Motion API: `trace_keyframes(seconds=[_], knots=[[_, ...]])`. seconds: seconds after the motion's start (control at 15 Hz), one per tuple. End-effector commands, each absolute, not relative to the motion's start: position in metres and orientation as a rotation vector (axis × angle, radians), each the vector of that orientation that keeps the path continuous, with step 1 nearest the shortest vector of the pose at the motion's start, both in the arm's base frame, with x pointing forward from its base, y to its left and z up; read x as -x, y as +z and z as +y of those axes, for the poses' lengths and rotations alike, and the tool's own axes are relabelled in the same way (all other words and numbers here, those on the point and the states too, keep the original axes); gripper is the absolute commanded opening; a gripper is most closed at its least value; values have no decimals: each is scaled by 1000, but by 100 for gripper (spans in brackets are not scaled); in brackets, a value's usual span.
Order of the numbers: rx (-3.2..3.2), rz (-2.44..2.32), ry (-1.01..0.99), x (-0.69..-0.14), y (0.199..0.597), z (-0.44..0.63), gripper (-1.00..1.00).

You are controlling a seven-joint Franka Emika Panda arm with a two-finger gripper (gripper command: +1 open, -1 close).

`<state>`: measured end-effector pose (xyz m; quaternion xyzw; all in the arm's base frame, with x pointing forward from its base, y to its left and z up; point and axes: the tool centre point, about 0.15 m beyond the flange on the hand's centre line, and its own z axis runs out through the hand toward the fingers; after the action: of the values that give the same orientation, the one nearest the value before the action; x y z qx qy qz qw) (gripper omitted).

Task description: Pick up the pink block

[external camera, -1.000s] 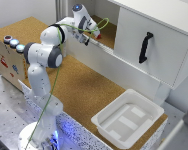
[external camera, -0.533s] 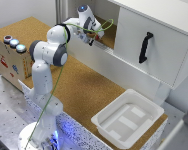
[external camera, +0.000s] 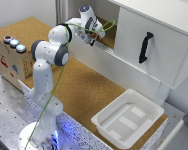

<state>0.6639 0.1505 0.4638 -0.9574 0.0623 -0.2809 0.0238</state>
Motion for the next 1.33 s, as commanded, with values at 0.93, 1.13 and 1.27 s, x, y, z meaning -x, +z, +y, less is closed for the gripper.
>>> trace_keyframes(seconds=[0.93,1.13,1.27], knots=[[2943,125,-771,-574,489,47,-100],[2918,13,-740,-554,484,11,-100],[2892,-86,-716,-540,486,-6,-100]])
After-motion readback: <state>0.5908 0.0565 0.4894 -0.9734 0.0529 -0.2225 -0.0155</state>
